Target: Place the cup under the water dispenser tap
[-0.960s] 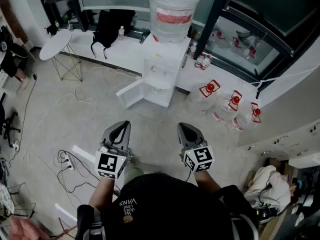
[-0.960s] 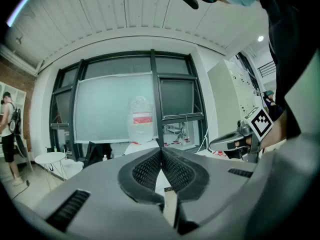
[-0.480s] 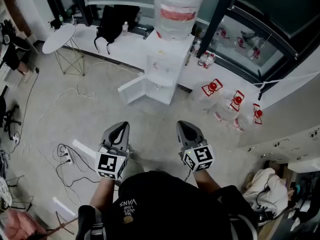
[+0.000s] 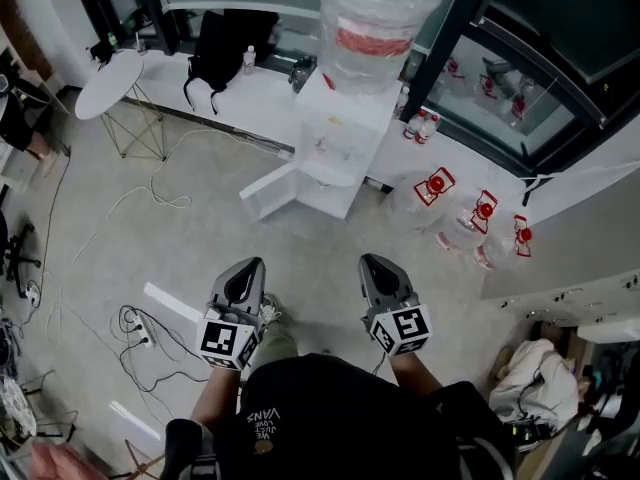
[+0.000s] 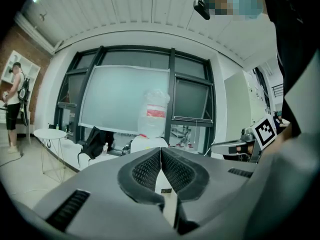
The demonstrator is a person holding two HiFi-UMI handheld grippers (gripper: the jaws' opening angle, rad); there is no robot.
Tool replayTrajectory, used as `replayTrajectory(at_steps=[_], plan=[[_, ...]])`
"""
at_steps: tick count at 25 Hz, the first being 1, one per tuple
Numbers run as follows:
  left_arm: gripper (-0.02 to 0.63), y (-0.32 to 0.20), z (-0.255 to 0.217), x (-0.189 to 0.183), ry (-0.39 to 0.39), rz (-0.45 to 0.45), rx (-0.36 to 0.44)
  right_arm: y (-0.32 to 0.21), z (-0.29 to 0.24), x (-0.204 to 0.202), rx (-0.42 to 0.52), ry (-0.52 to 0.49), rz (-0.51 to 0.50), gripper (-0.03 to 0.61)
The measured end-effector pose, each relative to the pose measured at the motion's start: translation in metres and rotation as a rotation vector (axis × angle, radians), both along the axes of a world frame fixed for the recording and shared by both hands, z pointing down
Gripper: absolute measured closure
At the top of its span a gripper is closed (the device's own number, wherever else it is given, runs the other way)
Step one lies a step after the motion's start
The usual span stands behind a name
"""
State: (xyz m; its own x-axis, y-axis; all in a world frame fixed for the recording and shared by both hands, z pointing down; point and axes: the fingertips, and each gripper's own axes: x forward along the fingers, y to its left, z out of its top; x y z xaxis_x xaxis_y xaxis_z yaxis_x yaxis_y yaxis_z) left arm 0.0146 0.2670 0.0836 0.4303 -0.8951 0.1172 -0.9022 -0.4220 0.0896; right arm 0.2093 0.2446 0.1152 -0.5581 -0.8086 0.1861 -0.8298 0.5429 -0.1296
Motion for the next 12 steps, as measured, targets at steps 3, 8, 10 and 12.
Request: replayTrajectory(at_steps=[3, 8, 10, 12], plan=[[0.594, -0.037, -0.001, -0.017, 0.008, 0.038, -0.008, -0.03, 0.001, -0.015, -0.013, 0.007, 0.04, 0.534], [0.592, -0.091, 0.006, -0.046, -0.02, 0.135, -0.024, -0.072, 0.008, -0.043, -0.031, 0.008, 0.131, 0.534], [0.592, -0.11, 0.012, -0.058, -0.028, 0.168, -0.042, -0.086, 0.012, -0.055, -0.041, 0.009, 0.161, 0.534], [0.592, -0.127, 0.016, -0.066, -0.023, 0.198, -0.057, -0.098, 0.016, -0.063, -0.053, 0.009, 0.192, 0.534]])
